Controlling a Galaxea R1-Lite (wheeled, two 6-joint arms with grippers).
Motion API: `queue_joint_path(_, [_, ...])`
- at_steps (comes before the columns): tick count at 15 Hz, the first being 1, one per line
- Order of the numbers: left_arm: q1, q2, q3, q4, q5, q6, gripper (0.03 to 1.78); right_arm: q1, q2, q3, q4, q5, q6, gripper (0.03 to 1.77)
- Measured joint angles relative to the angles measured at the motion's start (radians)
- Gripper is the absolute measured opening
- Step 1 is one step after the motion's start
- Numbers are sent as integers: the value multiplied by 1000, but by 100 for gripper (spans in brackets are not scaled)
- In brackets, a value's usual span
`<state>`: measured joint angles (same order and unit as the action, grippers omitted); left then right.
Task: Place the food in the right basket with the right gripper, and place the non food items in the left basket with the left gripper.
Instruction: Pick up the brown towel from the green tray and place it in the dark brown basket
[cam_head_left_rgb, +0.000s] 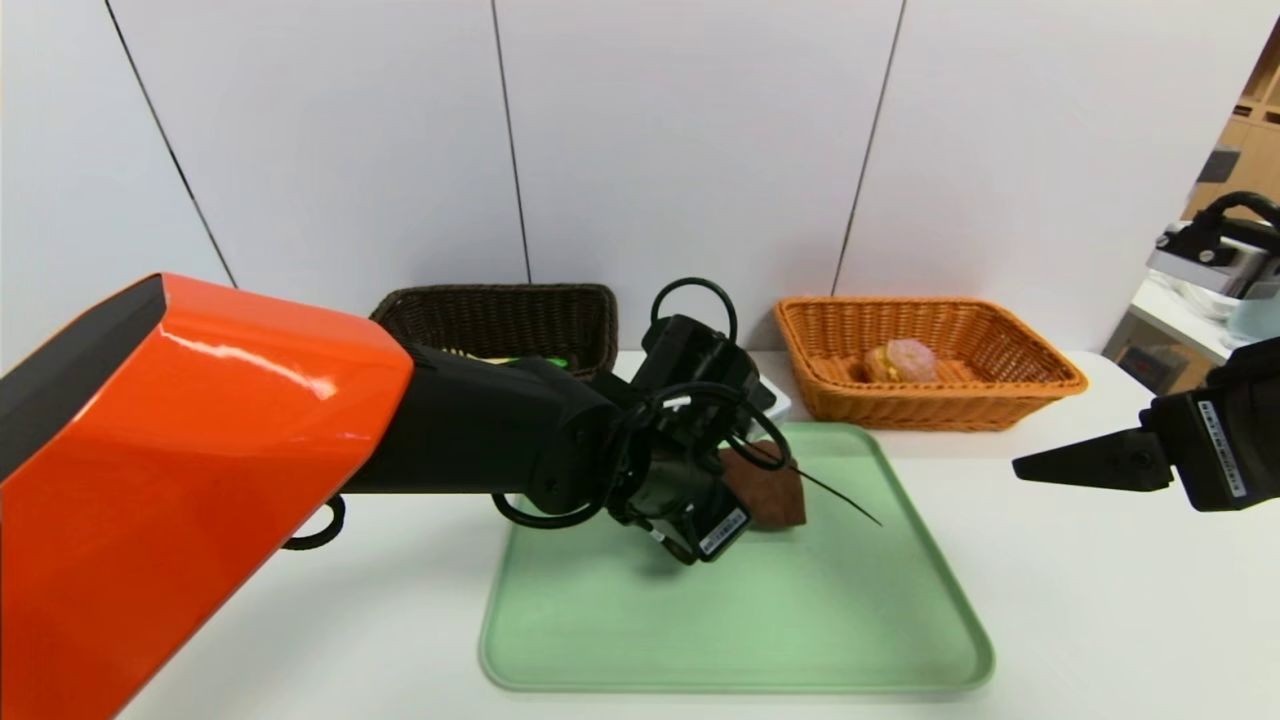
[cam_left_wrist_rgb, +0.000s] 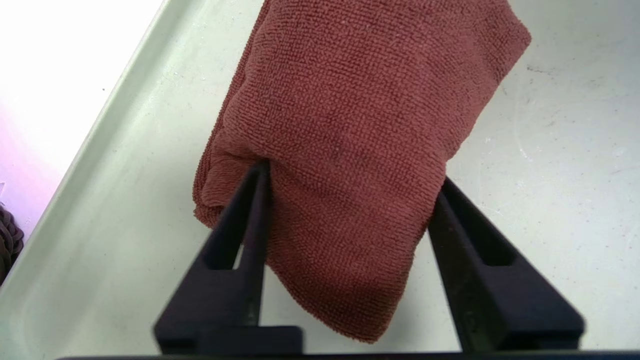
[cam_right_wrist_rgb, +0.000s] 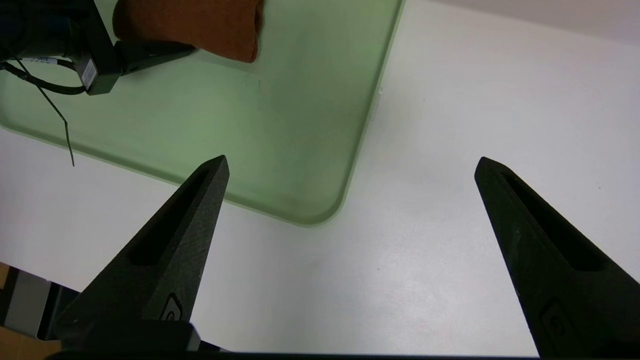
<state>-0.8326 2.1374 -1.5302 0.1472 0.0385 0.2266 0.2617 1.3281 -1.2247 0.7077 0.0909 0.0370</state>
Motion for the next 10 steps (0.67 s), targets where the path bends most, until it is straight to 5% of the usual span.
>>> queue_joint_path(2, [0, -3, 3, 0, -1, 1, 76, 0, -2, 0, 0, -1, 0, 170])
queue_joint_path(4, [-1, -17, 8, 4, -3, 1, 34, 0, -4, 0, 0, -1, 0, 170])
queue_joint_path(10, [18, -136, 54, 7, -5, 3, 34, 0, -11, 2, 0, 0, 1, 170])
